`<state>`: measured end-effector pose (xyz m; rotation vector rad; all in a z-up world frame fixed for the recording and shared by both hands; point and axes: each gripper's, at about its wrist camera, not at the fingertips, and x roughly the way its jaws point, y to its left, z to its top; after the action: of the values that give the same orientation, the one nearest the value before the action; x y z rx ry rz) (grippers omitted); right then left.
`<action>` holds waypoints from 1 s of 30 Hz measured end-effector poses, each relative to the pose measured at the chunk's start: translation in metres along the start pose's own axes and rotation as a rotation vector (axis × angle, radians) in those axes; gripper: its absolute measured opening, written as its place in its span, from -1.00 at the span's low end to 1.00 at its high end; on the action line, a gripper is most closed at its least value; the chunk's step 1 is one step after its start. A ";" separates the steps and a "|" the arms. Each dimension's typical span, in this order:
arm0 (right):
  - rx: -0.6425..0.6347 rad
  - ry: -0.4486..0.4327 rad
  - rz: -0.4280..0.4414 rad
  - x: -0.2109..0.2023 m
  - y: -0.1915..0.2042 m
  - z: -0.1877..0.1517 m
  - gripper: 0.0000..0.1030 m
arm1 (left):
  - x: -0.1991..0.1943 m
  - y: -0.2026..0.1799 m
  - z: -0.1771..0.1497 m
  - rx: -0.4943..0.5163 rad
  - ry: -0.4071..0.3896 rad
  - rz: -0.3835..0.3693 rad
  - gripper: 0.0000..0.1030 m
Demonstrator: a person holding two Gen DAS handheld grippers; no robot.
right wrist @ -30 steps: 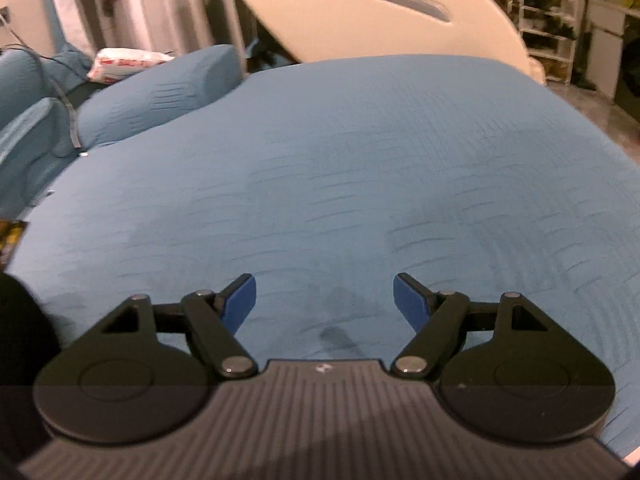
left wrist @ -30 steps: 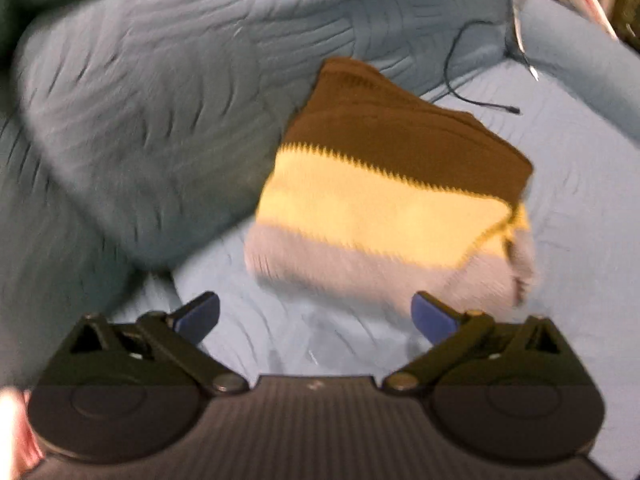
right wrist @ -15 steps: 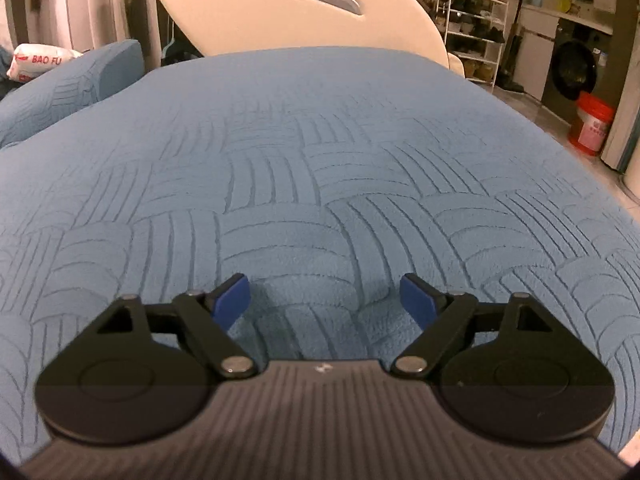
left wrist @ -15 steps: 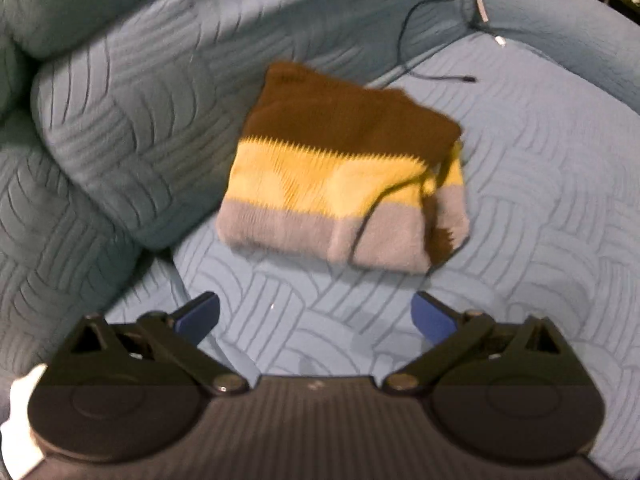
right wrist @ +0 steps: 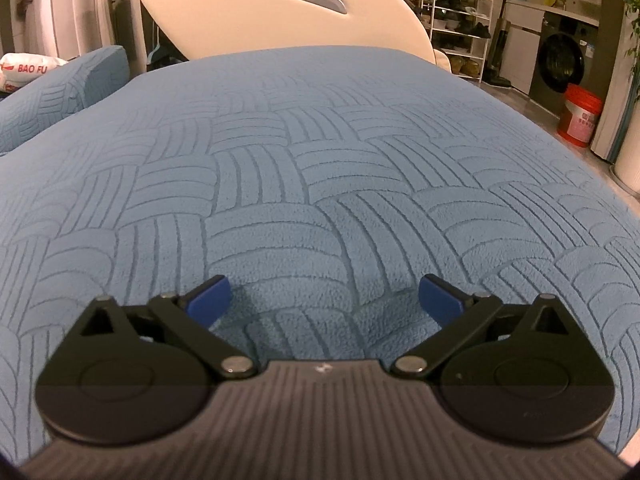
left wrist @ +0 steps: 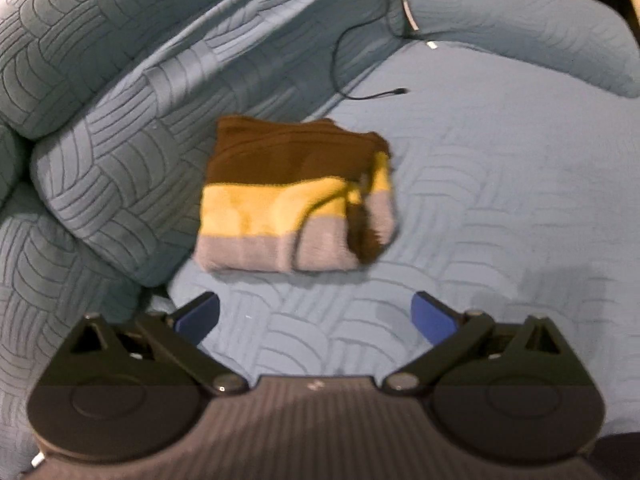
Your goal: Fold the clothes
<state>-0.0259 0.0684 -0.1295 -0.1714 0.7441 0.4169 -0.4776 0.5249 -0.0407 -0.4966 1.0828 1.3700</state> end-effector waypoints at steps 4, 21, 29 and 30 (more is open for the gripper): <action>-0.001 -0.004 0.000 0.000 -0.001 -0.001 1.00 | -0.012 -0.012 -0.001 0.016 -0.025 -0.016 1.00; -0.004 -0.014 -0.003 0.000 0.000 -0.002 1.00 | -0.019 -0.018 -0.008 0.028 -0.043 -0.016 1.00; -0.005 -0.015 -0.002 0.001 0.001 -0.001 1.00 | -0.024 -0.016 -0.009 0.026 -0.074 -0.056 1.00; -0.005 -0.015 -0.002 0.000 0.001 -0.001 1.00 | -0.025 -0.016 -0.011 0.021 -0.079 -0.074 1.00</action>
<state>-0.0268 0.0688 -0.1309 -0.1740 0.7282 0.4179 -0.4628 0.4999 -0.0293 -0.4584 1.0045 1.3018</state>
